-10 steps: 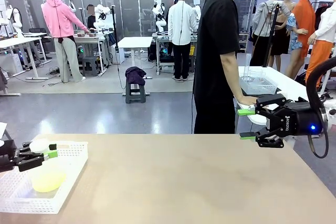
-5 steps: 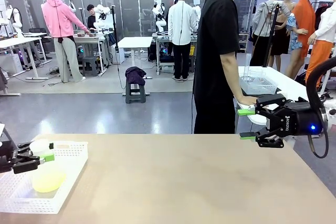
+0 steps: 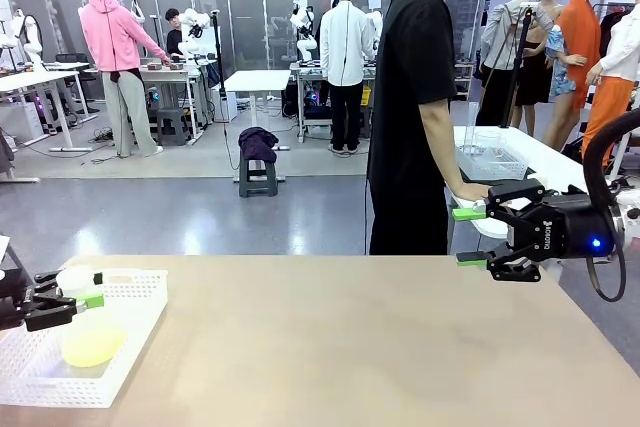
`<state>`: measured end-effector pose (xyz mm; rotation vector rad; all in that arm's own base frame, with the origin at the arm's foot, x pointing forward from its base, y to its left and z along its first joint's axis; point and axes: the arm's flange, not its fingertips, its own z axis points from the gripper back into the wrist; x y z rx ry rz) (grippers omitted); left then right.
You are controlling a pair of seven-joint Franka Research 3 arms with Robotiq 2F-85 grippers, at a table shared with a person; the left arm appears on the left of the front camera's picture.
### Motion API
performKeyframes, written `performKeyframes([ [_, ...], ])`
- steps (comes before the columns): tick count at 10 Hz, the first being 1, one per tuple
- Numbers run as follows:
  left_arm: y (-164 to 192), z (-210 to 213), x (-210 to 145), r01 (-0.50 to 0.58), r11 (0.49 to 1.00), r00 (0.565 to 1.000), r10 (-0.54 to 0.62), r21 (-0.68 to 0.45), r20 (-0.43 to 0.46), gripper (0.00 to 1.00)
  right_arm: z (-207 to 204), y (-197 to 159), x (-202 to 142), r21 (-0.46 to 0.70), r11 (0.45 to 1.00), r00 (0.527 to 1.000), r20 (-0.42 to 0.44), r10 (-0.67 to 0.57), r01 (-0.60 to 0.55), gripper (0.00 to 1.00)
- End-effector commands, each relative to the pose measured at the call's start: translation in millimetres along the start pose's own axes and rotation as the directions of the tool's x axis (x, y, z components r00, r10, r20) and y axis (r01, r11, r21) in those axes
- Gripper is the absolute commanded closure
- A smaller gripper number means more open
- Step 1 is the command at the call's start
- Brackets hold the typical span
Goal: Prepare the solutions needed for the experiment.
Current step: When the human places the Big flask in the center of the table, pick up the Big flask and place it in the left Organizing basket.
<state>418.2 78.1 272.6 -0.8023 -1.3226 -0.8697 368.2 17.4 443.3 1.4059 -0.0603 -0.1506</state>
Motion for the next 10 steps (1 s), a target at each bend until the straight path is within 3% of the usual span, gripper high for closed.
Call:
performKeyframes([
  [1,1.0,-1.9,0.1,0.002,1.0,1.0,-0.002,-0.004,0.0,0.16,-1.0,1.8,0.7,0.012,1.0,1.0,0.002,0.0,0.0,0.3],
  [6,-0.9,0.8,1.3,0.02,1.0,1.0,-0.02,-0.014,-0.001,0.16,-1.0,1.8,0.7,0.012,1.0,1.0,0.002,0.0,0.0,0.3],
  [7,-2.2,4.8,3.0,0.041,0.999,0.999,-0.041,-0.01,-0.001,0.0,-1.0,1.8,0.7,0.012,1.0,1.0,0.002,0.0,0.0,0.3],
  [10,-8.1,26.1,8.4,0.084,0.995,0.995,-0.08,0.052,-0.065,0.0,-1.0,1.8,0.7,0.012,1.0,1.0,0.002,0.0,0.0,0.3],
])
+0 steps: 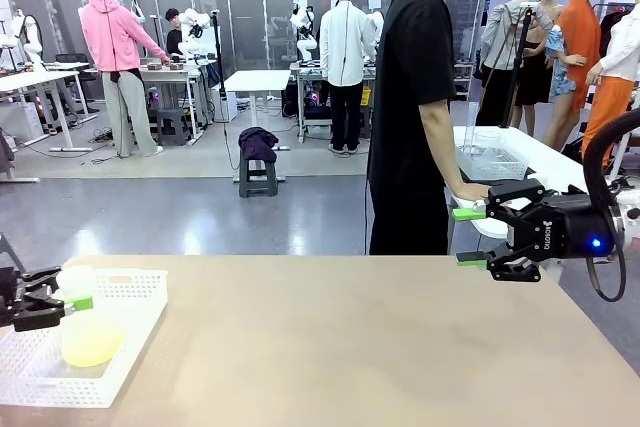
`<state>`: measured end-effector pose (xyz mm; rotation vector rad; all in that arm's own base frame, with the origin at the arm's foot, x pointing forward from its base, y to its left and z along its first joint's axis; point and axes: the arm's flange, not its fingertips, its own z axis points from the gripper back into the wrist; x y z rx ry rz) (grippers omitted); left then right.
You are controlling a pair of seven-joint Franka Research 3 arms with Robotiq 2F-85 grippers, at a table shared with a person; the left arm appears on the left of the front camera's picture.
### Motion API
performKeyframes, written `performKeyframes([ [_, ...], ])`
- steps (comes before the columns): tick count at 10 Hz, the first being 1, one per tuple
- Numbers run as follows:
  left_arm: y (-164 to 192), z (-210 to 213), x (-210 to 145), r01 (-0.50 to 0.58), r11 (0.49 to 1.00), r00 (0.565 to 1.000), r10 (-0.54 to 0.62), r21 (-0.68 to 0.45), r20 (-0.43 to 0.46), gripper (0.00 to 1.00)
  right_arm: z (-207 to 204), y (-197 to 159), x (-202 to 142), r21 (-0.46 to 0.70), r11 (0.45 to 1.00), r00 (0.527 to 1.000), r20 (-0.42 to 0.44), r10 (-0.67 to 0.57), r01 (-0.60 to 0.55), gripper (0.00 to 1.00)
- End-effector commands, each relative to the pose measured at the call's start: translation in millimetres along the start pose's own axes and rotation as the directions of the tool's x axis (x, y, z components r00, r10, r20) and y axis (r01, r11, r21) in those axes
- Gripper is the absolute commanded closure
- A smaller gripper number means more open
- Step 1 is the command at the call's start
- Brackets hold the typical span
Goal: Prepare the solutions needed for the experiment.
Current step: When the human places the Big flask in the center of the table, pick up the Big flask and place it in the left Organizing basket.
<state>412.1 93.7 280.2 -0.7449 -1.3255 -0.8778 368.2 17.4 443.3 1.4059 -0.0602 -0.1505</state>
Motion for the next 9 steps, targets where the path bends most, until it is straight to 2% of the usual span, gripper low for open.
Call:
performKeyframes([
  [1,-8.9,20.2,4.3,0.061,0.998,0.997,-0.059,0.036,-0.042,0.0,-0.9,1.8,0.7,0.012,1.0,1.0,0.002,0.0,0.0,0.3],
  [3,-10.5,40.4,15.8,0.076,0.996,0.994,-0.072,0.053,-0.081,0.0,-0.9,1.8,0.7,0.012,1.0,1.0,0.002,0.0,0.0,0.3],
  [6,-10.7,63.5,41.4,0.065,0.994,0.996,-0.058,0.093,-0.067,0.0,-0.9,1.8,0.7,0.012,1.0,1.0,0.002,0.0,0.0,0.3],
  [7,-13.5,70.9,53.0,0.06,0.997,0.995,-0.055,0.058,-0.077,0.0,-0.9,1.8,0.7,0.012,1.0,1.0,0.002,0.0,0.0,0.3],
  [8,-18.0,77.5,68.8,0.031,0.999,0.996,-0.029,0.014,-0.085,0.0,-0.9,1.8,0.7,0.012,1.0,1.0,0.002,0.0,0.0,0.3],
  [9,-24.0,87.8,89.4,-0.038,0.999,0.997,0.039,0.018,-0.066,0.0,-0.9,1.8,0.7,0.012,1.0,1.0,0.002,0.0,0.0,0.3],
])
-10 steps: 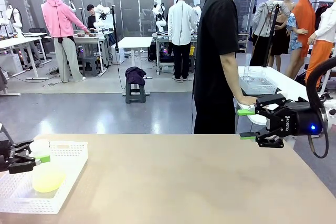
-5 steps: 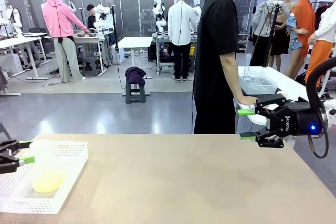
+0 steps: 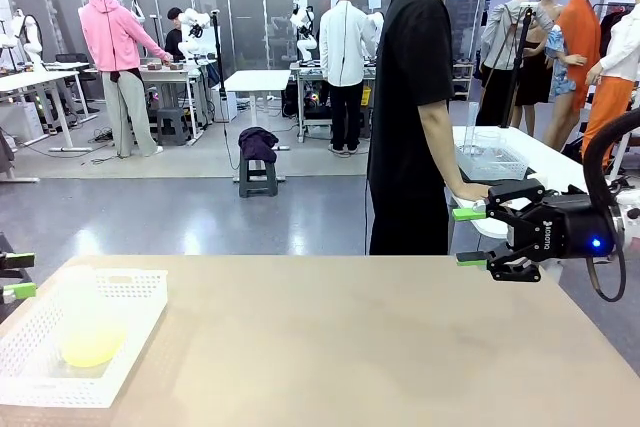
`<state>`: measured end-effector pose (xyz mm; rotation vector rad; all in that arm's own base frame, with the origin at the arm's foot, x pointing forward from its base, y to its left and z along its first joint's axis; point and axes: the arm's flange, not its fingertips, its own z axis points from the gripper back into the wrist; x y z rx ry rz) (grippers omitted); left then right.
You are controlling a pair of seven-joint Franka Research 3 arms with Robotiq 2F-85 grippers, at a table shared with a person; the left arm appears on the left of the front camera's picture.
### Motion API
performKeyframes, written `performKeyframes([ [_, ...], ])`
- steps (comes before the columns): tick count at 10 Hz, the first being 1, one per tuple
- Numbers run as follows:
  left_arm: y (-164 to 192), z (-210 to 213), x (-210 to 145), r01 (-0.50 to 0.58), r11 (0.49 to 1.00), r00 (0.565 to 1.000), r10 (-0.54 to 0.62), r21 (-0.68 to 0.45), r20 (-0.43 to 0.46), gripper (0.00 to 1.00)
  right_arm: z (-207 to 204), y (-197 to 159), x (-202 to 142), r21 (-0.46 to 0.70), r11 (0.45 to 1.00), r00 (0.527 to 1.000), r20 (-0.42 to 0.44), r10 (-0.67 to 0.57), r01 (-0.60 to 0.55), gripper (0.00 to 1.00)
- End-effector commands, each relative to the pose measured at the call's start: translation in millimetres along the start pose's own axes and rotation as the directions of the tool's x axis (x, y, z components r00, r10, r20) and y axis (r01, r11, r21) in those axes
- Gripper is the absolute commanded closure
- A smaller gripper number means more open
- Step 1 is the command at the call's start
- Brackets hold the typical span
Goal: Prepare the solutions needed for the experiment.
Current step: When the human places the Big flask in the center of the table, pick up the Big flask and place it in the left Organizing basket.
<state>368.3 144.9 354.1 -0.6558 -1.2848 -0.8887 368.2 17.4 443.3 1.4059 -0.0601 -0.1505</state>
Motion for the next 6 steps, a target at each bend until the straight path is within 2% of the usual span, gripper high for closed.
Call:
performKeyframes([
  [1,-15.2,26.2,42.4,-0.159,0.987,0.987,0.158,0.007,0.029,0.0,-0.9,1.8,0.7,0.012,1.0,1.0,0.002,0.0,0.0,0.3],
  [2,-19.0,36.7,60.8,-0.202,0.979,0.979,0.202,0.005,0.008,0.0,-0.9,1.8,0.7,0.012,1.0,1.0,0.002,0.0,0.0,0.3],
  [4,-25.9,42.7,91.1,-0.251,0.96,0.966,0.258,-0.127,0.034,0.0,-0.9,1.8,0.7,0.012,1.0,1.0,0.002,0.0,0.0,0.3],
  [6,-37.9,30.1,111.6,-0.348,0.892,0.93,0.368,-0.287,0.017,0.0,-0.9,1.8,0.7,0.012,1.0,1.0,0.002,0.0,0.0,0.3],
])
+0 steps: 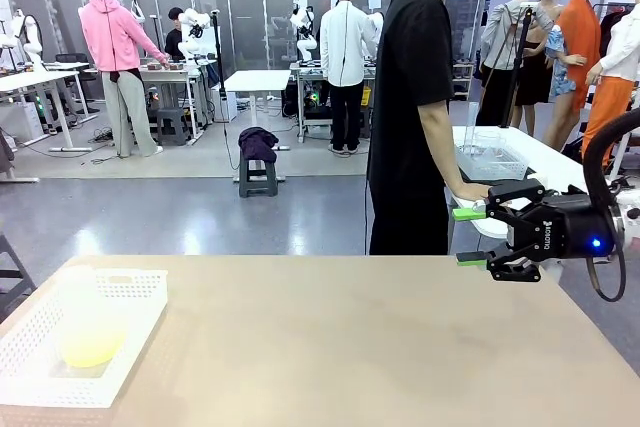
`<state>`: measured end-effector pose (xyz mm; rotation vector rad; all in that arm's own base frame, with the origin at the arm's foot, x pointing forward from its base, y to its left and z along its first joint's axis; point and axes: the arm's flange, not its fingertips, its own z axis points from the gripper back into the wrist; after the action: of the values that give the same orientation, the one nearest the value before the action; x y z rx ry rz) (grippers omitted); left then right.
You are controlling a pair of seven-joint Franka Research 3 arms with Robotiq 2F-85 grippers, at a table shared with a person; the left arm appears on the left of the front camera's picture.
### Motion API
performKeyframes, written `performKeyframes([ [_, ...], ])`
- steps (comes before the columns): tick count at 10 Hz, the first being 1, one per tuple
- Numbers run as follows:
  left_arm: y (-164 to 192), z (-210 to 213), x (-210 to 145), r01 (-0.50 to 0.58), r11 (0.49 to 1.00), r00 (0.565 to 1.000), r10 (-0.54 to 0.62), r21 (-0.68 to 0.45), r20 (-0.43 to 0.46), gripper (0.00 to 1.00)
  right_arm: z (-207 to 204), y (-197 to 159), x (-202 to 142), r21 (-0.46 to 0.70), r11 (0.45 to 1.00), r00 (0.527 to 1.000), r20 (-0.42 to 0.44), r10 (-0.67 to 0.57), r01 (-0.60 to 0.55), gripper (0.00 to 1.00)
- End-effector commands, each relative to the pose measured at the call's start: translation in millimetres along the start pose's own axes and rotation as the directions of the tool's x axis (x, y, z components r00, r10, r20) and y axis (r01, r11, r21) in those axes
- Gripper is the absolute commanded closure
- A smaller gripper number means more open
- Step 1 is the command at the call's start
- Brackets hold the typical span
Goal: Prepare the solutions needed for the experiment.
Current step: When the human places the Big flask in the center of the table, pick up the Big flask and place it in the left Organizing basket.
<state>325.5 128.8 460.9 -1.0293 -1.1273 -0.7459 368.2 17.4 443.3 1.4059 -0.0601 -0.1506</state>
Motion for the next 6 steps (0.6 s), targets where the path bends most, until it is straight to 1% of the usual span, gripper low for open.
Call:
performKeyframes([
  [1,-3.9,-6.8,8.7,-0.115,0.985,0.993,0.118,-0.125,0.018,0.0,-0.9,1.8,0.7,0.012,1.0,1.0,0.002,0.0,0.0,0.3],
  [2,-2.7,-9.8,8.9,-0.064,0.974,0.998,0.057,-0.215,-0.039,0.0,-0.9,1.8,0.7,0.012,1.0,1.0,0.002,0.0,0.0,0.3],
  [3,-7.3,-8.3,3.5,-0.049,0.996,0.999,0.05,-0.076,0.014,0.0,-0.9,1.8,0.7,0.012,1.0,1.0,0.002,0.0,0.0,0.3],
  [6,-7.3,-8.3,3.5,-0.049,0.996,0.999,0.05,-0.076,0.014,0.0,-0.9,1.8,0.7,0.012,1.0,1.0,0.002,0.0,0.0,0.3],
])
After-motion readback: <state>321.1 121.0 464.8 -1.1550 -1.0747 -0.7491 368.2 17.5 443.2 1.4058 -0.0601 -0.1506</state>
